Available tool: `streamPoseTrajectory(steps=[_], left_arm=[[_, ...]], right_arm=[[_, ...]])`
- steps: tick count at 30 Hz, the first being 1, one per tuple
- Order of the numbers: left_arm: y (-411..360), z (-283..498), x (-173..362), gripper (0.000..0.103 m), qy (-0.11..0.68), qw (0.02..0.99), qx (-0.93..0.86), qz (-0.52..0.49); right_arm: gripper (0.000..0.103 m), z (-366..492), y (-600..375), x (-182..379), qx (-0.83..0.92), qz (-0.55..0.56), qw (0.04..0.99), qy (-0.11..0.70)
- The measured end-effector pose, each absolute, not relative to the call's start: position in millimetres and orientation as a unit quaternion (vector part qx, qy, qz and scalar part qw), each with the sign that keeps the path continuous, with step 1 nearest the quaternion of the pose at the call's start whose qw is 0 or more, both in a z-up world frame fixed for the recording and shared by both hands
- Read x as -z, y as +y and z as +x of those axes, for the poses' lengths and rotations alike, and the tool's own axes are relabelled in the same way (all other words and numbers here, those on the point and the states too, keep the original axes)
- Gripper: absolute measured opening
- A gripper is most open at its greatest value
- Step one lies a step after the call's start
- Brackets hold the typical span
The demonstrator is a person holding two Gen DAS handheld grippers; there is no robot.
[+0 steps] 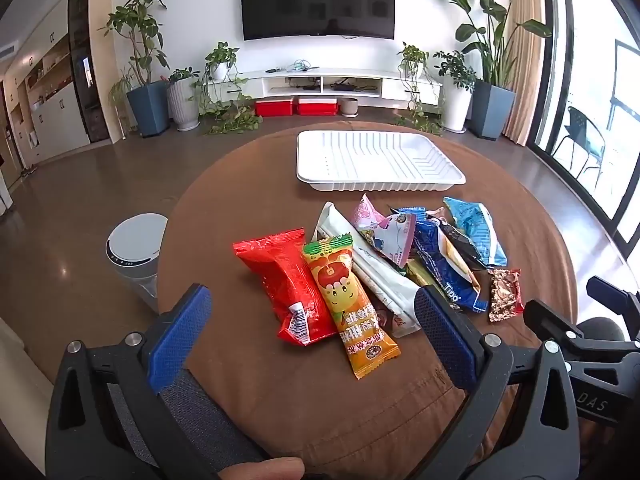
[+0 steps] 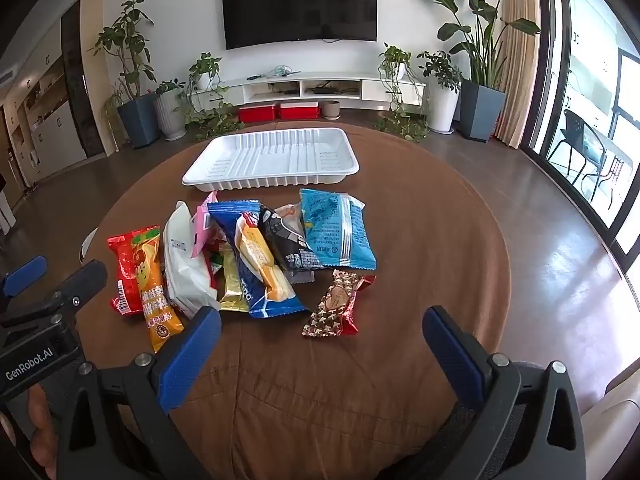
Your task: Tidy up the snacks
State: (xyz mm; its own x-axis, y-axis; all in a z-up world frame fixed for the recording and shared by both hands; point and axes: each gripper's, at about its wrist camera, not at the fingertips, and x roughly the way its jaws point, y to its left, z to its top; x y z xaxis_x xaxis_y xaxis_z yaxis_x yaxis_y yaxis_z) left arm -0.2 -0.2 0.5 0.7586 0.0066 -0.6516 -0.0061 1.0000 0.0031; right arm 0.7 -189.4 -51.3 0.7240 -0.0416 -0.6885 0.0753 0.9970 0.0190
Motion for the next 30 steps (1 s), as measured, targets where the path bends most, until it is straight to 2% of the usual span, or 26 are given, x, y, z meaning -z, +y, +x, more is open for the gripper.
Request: streamPoseTrajectory(steps=[30], left_arm=[[1.8,0.7,5.3,0.103,0.350,0.937,-0.006,0.005]], right_arm=[[0.103,0.7,-186.0,54.9,0.037,0.013,0.926,0.375]])
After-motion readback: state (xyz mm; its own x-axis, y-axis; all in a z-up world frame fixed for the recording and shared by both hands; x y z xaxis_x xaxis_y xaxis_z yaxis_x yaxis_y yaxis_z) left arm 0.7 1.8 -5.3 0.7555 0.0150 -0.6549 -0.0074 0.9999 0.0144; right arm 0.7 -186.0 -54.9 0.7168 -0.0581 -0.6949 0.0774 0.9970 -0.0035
